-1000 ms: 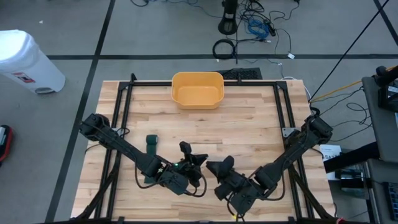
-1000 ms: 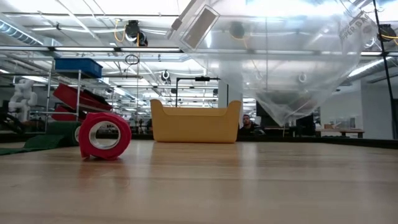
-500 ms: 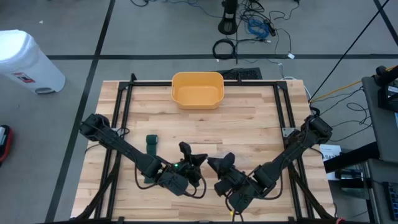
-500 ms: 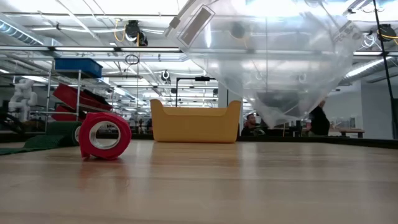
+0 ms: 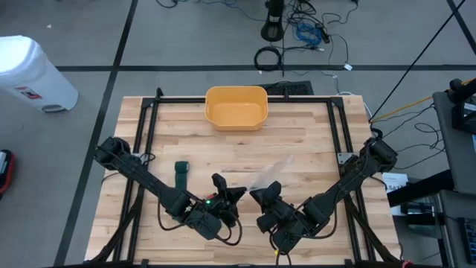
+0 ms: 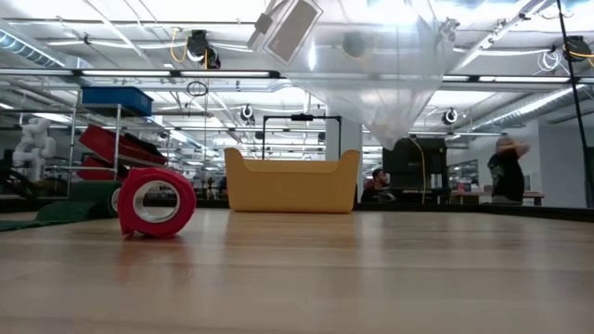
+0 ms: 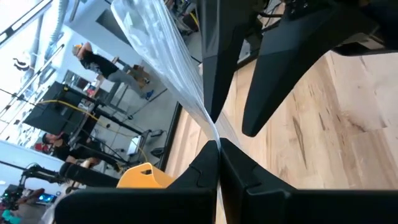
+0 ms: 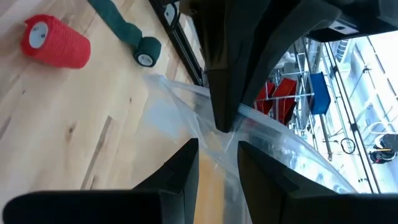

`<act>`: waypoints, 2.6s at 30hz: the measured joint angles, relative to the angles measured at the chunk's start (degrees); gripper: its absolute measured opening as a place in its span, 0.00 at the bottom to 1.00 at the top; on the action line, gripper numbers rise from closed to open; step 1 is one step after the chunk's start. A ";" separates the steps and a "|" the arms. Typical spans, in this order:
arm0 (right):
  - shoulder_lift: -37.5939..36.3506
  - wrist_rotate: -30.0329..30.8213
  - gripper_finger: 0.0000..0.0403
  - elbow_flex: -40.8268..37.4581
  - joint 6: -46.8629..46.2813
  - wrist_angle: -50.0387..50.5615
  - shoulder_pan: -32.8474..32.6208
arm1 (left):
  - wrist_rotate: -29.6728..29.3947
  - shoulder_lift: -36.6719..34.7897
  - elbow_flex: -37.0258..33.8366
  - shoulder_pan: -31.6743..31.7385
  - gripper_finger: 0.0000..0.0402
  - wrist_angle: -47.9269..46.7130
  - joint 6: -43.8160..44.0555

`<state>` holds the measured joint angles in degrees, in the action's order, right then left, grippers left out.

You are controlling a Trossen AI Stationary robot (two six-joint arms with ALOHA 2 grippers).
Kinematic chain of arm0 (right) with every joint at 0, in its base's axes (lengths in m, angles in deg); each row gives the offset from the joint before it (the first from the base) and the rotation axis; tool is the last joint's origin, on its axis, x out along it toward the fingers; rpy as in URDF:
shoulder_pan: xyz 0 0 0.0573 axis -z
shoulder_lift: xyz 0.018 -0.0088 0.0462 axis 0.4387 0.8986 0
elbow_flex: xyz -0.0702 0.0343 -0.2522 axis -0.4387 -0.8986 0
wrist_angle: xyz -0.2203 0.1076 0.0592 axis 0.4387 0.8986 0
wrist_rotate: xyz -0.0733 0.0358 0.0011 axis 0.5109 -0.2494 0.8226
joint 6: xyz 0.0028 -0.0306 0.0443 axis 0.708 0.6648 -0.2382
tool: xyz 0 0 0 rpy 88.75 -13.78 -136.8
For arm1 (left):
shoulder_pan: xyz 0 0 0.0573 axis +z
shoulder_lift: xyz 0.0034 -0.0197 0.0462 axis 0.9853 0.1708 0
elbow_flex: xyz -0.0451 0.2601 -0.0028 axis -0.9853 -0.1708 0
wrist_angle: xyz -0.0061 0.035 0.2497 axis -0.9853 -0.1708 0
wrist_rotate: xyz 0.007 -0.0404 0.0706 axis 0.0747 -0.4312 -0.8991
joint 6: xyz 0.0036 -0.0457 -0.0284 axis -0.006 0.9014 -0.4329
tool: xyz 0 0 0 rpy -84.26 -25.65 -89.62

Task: Roll bandage
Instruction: Open the transparent zip bag

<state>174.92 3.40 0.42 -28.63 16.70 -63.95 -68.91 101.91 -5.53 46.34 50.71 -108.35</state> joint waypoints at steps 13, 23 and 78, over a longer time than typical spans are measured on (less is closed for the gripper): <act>0.30 1.62 0.24 -0.02 3.19 5.78 0.01 | 3.38 0.00 0.00 -0.07 0.01 0.50 -0.07; 5.49 10.63 0.24 -0.04 26.46 -2.63 -0.04 | 7.18 0.00 0.00 0.36 0.01 2.65 -0.01; 6.51 5.28 0.00 -0.04 8.84 -6.19 -1.20 | -29.57 -0.22 -0.02 -2.32 0.01 -1.50 -10.82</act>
<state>181.43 8.69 0.37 -19.80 10.52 -65.15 -98.49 101.69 -5.55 44.03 49.21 -119.17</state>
